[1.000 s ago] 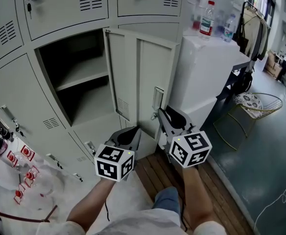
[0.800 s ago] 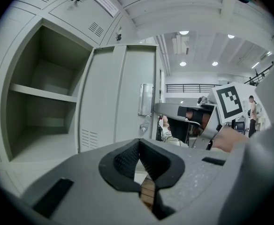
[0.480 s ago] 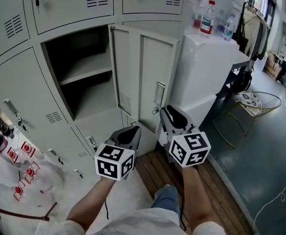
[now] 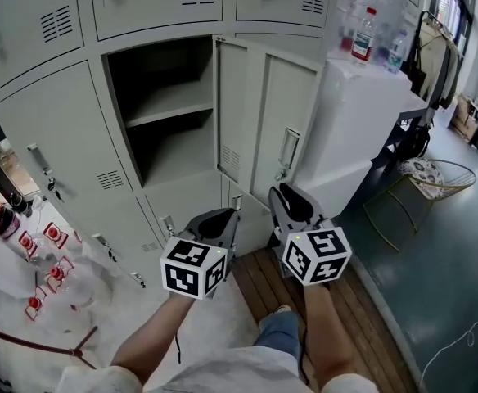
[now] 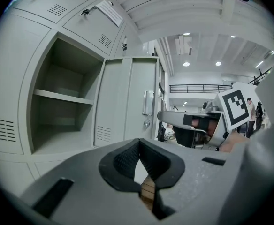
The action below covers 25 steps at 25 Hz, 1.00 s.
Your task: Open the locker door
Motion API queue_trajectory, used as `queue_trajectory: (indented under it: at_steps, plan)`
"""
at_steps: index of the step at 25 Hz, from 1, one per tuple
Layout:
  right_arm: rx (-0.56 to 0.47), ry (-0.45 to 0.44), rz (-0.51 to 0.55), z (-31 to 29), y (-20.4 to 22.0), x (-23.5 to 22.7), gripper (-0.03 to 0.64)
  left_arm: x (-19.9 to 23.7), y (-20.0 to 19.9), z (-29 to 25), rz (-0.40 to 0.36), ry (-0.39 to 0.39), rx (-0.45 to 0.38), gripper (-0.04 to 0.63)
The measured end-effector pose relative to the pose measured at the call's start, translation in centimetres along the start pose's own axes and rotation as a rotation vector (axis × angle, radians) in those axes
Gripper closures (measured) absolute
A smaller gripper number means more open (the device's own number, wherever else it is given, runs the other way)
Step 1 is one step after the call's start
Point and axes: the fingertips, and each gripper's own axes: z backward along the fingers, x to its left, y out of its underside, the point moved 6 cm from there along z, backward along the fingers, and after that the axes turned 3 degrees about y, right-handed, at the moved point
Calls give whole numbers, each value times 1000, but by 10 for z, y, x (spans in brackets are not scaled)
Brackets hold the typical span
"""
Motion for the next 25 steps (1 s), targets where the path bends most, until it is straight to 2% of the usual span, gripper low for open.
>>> queue_trajectory:
  at_steps: [8,15,21,25]
  plan:
    - [33,-106,-9,0,13,61,557,16,5,48,21,-79,-18,589]
    - [60,-213,-18,-6,27,118,578,38,16,98,49,-192,-26,589]
    - [81,-288,-59,-7,35,151,609,51,25,135,62,-279,-24,589]
    - [85,-325,-39,-4,35,169,614,55,28,154,64,-319,-28,589]
